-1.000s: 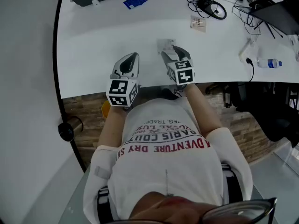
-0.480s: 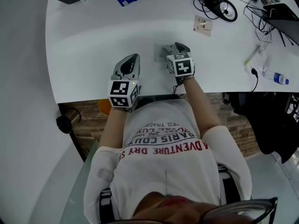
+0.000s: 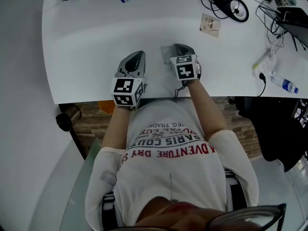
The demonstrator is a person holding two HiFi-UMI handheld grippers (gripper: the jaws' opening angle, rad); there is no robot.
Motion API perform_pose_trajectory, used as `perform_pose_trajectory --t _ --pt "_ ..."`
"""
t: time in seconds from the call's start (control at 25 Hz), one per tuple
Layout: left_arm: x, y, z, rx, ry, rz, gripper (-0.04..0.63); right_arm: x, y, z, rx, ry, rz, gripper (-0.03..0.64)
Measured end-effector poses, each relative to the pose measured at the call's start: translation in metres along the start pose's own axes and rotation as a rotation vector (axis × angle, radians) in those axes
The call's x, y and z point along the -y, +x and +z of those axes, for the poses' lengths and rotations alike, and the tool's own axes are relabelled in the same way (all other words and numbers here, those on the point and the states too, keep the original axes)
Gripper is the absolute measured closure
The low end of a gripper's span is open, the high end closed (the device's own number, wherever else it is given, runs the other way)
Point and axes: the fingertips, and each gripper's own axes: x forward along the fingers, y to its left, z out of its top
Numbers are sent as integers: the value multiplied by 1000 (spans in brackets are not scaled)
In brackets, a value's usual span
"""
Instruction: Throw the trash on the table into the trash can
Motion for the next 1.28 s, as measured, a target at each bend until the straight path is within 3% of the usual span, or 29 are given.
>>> perform_pose_trajectory --t 0.16,0.36,0.64,0.96,1.28 --pt "5 4 -4 -12 -7 -5 572 -3 0 0 -4 -77 12 591" --pt "12 -3 0 15 0 14 572 -2 -11 4 40 -22 91 591" --pt "3 -55 -2 103 -46 156 572 -46 -43 47 176 -119 219 591" --pt "-49 -168 -54 213 -213 440 572 -173 -58 75 227 -268 462 591" --pt "-104 -320 -150 315 -448 756 572 -371 -80 51 170 -542 759 591"
